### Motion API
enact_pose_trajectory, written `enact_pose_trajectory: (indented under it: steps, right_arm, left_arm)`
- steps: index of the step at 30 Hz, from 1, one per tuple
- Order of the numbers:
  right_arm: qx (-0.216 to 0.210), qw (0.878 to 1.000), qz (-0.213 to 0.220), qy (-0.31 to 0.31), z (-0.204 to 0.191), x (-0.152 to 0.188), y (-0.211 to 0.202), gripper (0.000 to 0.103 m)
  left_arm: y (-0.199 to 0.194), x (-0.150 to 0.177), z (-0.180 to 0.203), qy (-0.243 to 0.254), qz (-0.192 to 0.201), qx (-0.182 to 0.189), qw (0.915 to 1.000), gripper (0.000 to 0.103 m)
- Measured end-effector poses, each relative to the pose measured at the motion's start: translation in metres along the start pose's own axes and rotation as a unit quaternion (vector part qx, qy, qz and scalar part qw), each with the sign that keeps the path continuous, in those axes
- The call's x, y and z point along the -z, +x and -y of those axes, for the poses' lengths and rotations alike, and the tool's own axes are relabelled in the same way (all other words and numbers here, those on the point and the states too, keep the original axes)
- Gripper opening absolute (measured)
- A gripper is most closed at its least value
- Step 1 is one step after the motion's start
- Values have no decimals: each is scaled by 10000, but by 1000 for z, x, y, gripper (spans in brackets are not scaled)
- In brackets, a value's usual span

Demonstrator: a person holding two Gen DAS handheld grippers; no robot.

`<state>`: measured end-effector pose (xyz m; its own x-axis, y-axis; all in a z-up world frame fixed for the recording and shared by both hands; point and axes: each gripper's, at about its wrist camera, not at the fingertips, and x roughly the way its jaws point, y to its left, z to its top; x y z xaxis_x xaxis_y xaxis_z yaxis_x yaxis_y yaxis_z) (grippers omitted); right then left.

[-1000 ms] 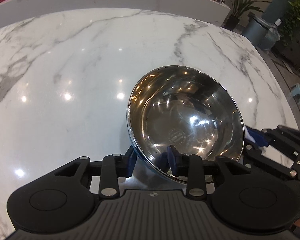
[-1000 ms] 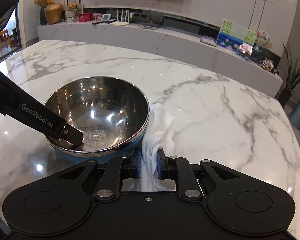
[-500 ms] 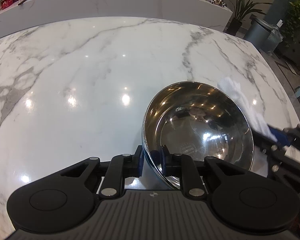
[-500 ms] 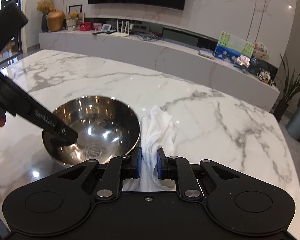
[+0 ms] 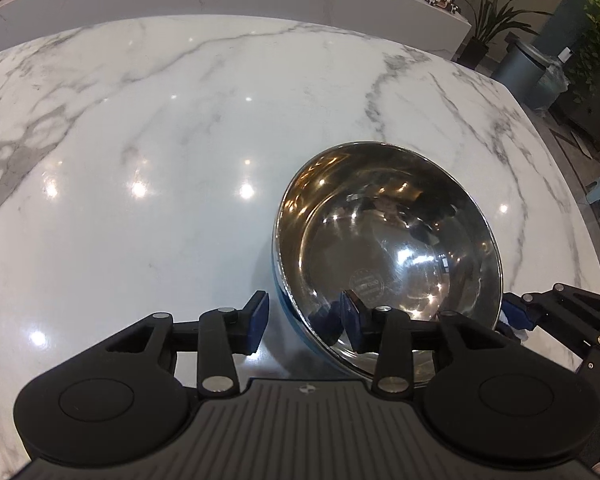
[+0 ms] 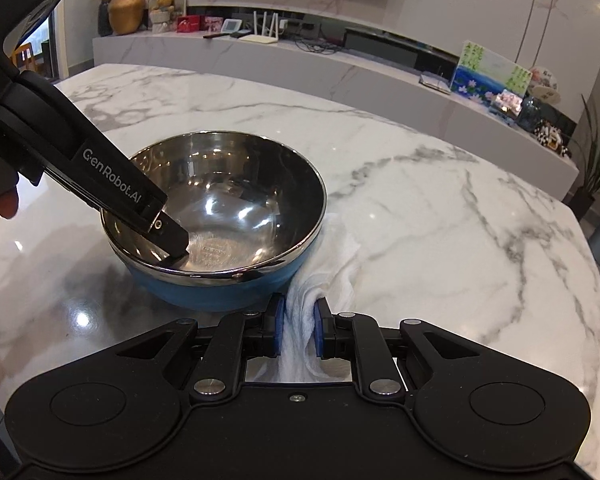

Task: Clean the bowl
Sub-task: 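Rub the cloth along the bowl outside with the right gripper while the left gripper holds the rim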

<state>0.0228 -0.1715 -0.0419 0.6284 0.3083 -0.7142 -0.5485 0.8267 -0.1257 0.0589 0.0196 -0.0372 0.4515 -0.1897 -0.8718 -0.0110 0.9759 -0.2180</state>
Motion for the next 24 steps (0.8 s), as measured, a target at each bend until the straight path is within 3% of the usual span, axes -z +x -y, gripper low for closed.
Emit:
enact_pose_trajectory:
  steps: [9, 14, 24]
  right_arm:
    - [144, 9994, 303, 1, 16, -12, -16, 14]
    - [62, 9988, 475, -95, 20, -18, -25, 14]
    - [-155, 9992, 179, -322, 1, -6, -12, 14]
  left_arm:
    - [-6, -5, -3, 252, 118, -70, 9996, 16]
    - [-7, -8, -5, 275, 139, -105, 9995, 15]
    - [-4, -8, -5, 202, 105, -138, 9996, 15]
